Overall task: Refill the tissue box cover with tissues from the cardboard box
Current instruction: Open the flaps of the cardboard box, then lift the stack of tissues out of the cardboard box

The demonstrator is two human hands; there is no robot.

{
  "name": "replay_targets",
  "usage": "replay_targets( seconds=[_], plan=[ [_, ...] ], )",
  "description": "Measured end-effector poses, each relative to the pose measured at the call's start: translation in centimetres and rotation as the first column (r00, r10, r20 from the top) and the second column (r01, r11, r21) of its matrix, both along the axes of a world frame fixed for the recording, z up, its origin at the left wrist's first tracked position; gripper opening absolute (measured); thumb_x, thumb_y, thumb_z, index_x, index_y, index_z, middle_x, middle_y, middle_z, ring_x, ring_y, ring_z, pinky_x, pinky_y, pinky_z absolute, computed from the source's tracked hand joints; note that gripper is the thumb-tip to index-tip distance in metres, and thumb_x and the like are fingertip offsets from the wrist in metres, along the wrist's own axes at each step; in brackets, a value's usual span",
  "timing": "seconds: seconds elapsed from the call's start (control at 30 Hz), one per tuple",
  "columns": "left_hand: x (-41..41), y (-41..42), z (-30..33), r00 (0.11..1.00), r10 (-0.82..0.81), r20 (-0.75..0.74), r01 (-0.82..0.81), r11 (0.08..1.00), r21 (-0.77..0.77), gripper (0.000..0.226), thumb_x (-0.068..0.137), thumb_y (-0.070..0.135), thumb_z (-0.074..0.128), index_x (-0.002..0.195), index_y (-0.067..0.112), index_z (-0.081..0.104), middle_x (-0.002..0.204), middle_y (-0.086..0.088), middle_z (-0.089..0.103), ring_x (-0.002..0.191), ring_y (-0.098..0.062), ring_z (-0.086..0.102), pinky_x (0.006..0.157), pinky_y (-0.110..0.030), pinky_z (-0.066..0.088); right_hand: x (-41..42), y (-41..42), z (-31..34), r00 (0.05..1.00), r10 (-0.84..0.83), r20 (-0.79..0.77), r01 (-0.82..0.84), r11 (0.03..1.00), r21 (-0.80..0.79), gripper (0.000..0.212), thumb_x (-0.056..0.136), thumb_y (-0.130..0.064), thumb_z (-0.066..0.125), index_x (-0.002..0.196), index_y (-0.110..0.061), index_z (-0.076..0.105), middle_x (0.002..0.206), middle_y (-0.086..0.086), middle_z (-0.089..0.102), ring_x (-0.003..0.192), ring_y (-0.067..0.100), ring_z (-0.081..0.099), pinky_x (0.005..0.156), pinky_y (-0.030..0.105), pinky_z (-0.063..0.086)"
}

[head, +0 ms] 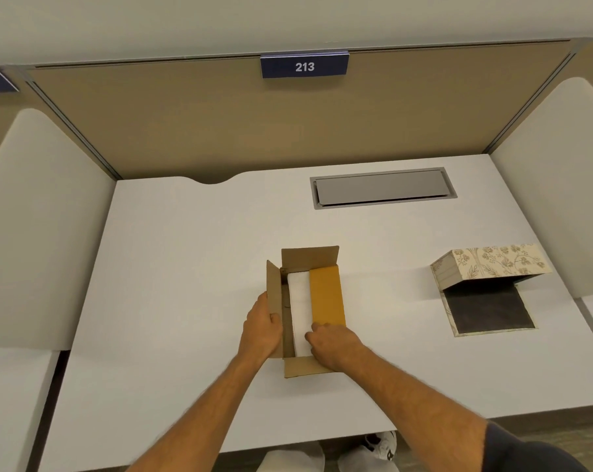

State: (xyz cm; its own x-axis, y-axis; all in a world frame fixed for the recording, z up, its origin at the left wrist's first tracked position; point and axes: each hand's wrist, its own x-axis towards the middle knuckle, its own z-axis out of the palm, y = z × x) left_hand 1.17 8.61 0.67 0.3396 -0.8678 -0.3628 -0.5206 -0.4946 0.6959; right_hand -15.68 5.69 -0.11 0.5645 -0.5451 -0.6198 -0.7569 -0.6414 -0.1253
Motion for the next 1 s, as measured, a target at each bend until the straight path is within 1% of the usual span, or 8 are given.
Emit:
replay_targets(
  seconds=[0.2, 0.37, 0.5, 0.57, 0.77, 0.87, 0.93, 1.0],
  plan=[
    [-0.5, 0.6, 0.3, 1.0, -0.006, -0.013, 0.007, 1.0, 0.019, 0.037, 0.096, 0.01, 0.045, 0.132, 0.019, 0.051, 0.109, 0.003, 0.065, 0.087, -0.013, 0.061, 0.072, -0.024, 0.046, -2.8, -0.2, 1.4, 0.981, -0.047, 0.19, 0.067, 0.993, -0.097, 0.017, 0.1, -0.022, 0.043, 0.108, -0.01, 0.054, 0.098, 0.012, 0.063, 0.081, 0.031, 0.064, 0.066, 0.041, 0.053],
    [-0.9, 0.7, 1.3, 1.0, -0.031, -0.006, 0.031, 0.999, -0.015, 0.041, 0.099, 0.011, 0.043, 0.138, 0.022, 0.047, 0.104, 0.012, 0.06, 0.076, -0.003, 0.056, 0.062, -0.014, 0.039, -6.5, -0.1, 3.2, 0.911, -0.169, 0.377, 0.248, 0.953, -0.172, 0.012, 0.098, -0.025, 0.044, 0.096, -0.016, 0.051, 0.087, 0.004, 0.064, 0.061, 0.021, 0.053, 0.056, 0.036, 0.049],
    [-1.1, 0.8, 1.9, 0.998, -0.048, 0.036, 0.048, 0.999, -0.024, 0.045, 0.098, 0.011, 0.041, 0.14, 0.026, 0.045, 0.105, 0.008, 0.064, 0.071, 0.0, 0.054, 0.057, -0.011, 0.036, -9.5, 0.2, 3.3, 0.859, -0.284, 0.425, 0.386, 0.906, -0.174, 0.012, 0.098, -0.019, 0.043, 0.102, -0.016, 0.053, 0.089, 0.002, 0.065, 0.062, 0.026, 0.057, 0.057, 0.042, 0.052],
    [-1.1, 0.9, 2.0, 0.998, -0.053, 0.04, 0.054, 0.998, -0.028, 0.046, 0.098, 0.011, 0.041, 0.142, 0.025, 0.044, 0.103, 0.007, 0.063, 0.073, -0.005, 0.055, 0.057, -0.012, 0.038, -10.6, 0.2, 2.9, 0.809, -0.368, 0.458, 0.476, 0.867, -0.145, 0.015, 0.099, -0.019, 0.044, 0.108, -0.016, 0.055, 0.094, -0.001, 0.067, 0.066, 0.024, 0.062, 0.061, 0.042, 0.055],
    [-1.2, 1.4, 1.9, 0.996, -0.053, 0.071, 0.055, 0.998, -0.021, 0.051, 0.101, 0.012, 0.04, 0.15, 0.019, 0.034, 0.12, -0.004, 0.065, 0.087, -0.016, 0.06, 0.073, -0.029, 0.05, -12.0, 0.4, 2.0, 0.748, -0.475, 0.464, 0.588, 0.798, -0.131, 0.016, 0.099, -0.021, 0.047, 0.113, -0.02, 0.055, 0.101, -0.001, 0.071, 0.071, 0.018, 0.065, 0.065, 0.035, 0.059],
    [-1.2, 1.5, 2.0, 0.995, -0.048, 0.086, 0.048, 0.999, 0.004, 0.059, 0.101, 0.013, 0.041, 0.157, 0.016, 0.022, 0.141, -0.007, 0.055, 0.114, -0.026, 0.06, 0.088, -0.032, 0.048, -11.8, 0.8, 1.9, 0.737, -0.474, 0.481, 0.591, 0.797, -0.121, 0.022, 0.099, -0.022, 0.049, 0.12, -0.019, 0.056, 0.107, -0.001, 0.069, 0.077, 0.019, 0.067, 0.068, 0.037, 0.059],
    [-1.4, 1.6, 2.2, 0.989, -0.075, 0.128, 0.077, 0.997, -0.015, 0.066, 0.1, 0.011, 0.045, 0.158, 0.015, 0.014, 0.157, -0.007, 0.036, 0.135, -0.027, 0.046, 0.1, -0.033, 0.043, -11.6, 0.9, 1.9, 0.741, -0.452, 0.496, 0.583, 0.8, -0.142, 0.025, 0.098, -0.021, 0.05, 0.123, -0.018, 0.057, 0.11, 0.0, 0.066, 0.082, 0.018, 0.065, 0.067, 0.036, 0.059],
    [-1.6, 1.5, 2.8, 0.956, -0.154, 0.249, 0.174, 0.983, -0.058, 0.076, 0.097, 0.003, 0.051, 0.159, 0.014, 0.008, 0.165, -0.009, 0.018, 0.149, -0.028, 0.023, 0.109, -0.036, 0.039, -11.2, 1.0, 2.1, 0.753, -0.412, 0.514, 0.569, 0.799, -0.193, 0.025, 0.096, -0.017, 0.055, 0.121, -0.015, 0.06, 0.111, 0.001, 0.062, 0.089, 0.018, 0.062, 0.064, 0.035, 0.058]
  ],
)
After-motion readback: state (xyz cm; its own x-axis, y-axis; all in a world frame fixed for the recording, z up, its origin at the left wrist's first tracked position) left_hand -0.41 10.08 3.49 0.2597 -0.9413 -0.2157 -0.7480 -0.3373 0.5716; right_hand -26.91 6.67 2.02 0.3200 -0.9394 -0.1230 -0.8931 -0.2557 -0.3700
